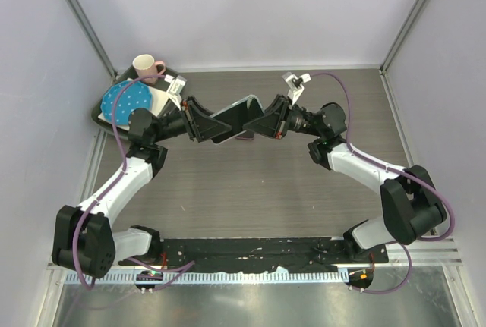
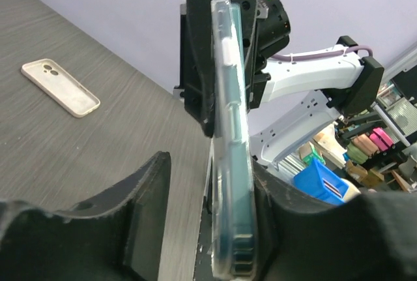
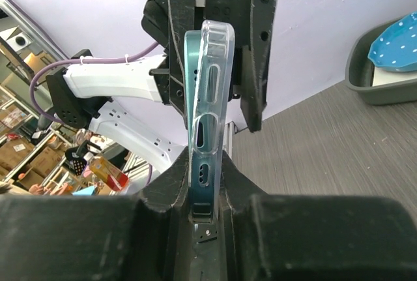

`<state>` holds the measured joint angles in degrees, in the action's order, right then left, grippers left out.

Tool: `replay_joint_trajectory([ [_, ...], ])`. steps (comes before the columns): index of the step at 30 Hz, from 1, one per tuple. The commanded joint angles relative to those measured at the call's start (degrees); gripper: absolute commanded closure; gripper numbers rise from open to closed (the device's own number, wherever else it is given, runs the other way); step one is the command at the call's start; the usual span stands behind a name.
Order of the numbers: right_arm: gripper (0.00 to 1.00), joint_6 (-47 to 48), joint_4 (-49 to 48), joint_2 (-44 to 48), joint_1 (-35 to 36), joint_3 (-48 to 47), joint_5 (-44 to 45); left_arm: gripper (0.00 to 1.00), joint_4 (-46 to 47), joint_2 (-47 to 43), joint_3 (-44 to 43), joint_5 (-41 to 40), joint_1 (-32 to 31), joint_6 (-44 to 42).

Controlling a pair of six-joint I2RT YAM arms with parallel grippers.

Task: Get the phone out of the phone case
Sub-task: Adjust the phone.

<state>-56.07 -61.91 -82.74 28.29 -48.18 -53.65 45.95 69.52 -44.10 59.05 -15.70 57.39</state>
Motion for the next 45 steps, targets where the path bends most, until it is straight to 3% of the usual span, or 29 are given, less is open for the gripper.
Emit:
replay_joint_trajectory([
  [1,0.99,-1.1,-8.6,3.1,-0.9,-1.5,2.3,0.48,-0.2,-0.3,-1.0,-0.6,0.1,-1.8],
  [10,0.99,1.4,-6.3,2.8,-1.3,-1.3,2.6,0.57,-0.4,-0.3,-1.7,0.1,0.1,-1.1],
  [15,0.99,2.1,-5.9,1.4,-1.3,-1.0,4.0,0.50,0.0,-0.2,-1.7,0.4,-0.1,-0.4],
  [23,0.99,3.9,-4.6,-0.1,0.2,-0.9,6.4,0.51,0.8,0.0,-2.0,-0.2,-0.4,0.5],
  [27,0.99,4.6,-3.9,-0.9,0.9,-1.4,7.2,0.58,1.0,0.4,-2.0,-0.6,-0.5,1.1],
  [28,0.99,4.4,-4.3,-1.2,1.0,-1.4,7.3,0.66,1.0,0.4,-2.1,-0.6,-0.4,1.2],
  [36,0.99,4.0,-5.5,-2.2,1.0,-1.6,8.3,0.76,1.0,0.4,-1.9,-0.5,-0.4,1.3],
  [38,0.99,4.2,-5.8,-2.1,1.0,-1.4,8.6,0.71,1.0,0.4,-1.9,-0.6,-0.4,1.4],
  [39,0.99,4.3,-5.8,-2.0,1.0,-1.6,8.6,0.62,1.0,0.4,-1.9,-0.6,-0.4,1.3],
  [45,0.99,4.5,-5.3,-2.0,1.0,-1.6,8.7,0.67,1.0,0.4,-1.8,-0.6,-0.4,1.3],
])
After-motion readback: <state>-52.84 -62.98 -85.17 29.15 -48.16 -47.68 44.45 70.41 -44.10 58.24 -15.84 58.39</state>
